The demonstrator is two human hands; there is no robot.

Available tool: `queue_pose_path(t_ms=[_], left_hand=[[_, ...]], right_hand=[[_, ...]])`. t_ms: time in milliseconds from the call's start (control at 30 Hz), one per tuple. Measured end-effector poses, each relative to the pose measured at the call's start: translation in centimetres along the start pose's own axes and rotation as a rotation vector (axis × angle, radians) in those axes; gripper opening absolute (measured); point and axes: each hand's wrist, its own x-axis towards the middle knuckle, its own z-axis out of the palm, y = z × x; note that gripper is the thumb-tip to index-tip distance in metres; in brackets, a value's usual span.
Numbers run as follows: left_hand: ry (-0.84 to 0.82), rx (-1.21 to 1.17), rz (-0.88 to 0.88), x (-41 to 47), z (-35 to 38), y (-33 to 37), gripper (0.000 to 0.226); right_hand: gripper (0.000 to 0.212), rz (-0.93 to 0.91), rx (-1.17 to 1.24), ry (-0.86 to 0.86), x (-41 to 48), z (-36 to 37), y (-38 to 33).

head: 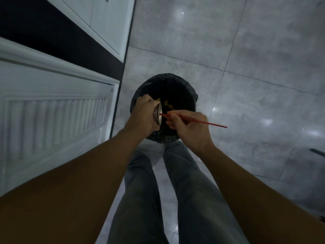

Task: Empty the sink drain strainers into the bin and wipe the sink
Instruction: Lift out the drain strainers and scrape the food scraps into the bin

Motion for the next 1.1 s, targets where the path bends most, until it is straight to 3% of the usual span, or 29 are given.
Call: queue_pose_path(t_ms=[167, 367, 867, 1100], left_hand=[[-0.011, 0.035, -0.036, 0.3, -0.5, 0.1, 0.072], [-0.039, 0.002, -0.034, 0.6, -0.4, 0.7, 0.092], [-0.041, 0.044, -0.014, 0.8, -0.4, 0.2, 0.062], [-0.036, -0.014, 0.03, 0.4, 0.3, 0.4, 0.075]], right_hand=[[0.017, 0.02, 0.086, 0.036, -0.7, -0.9, 0.1], [0.018, 0.055, 0.127, -0.046, -1.2, -0.9, 0.2], [0.018, 0.031, 0.197, 0.015, -1.8, -1.9, 1.1], [0.017, 0.036, 0.2, 0.037, -1.5, -0.6, 0.8]])
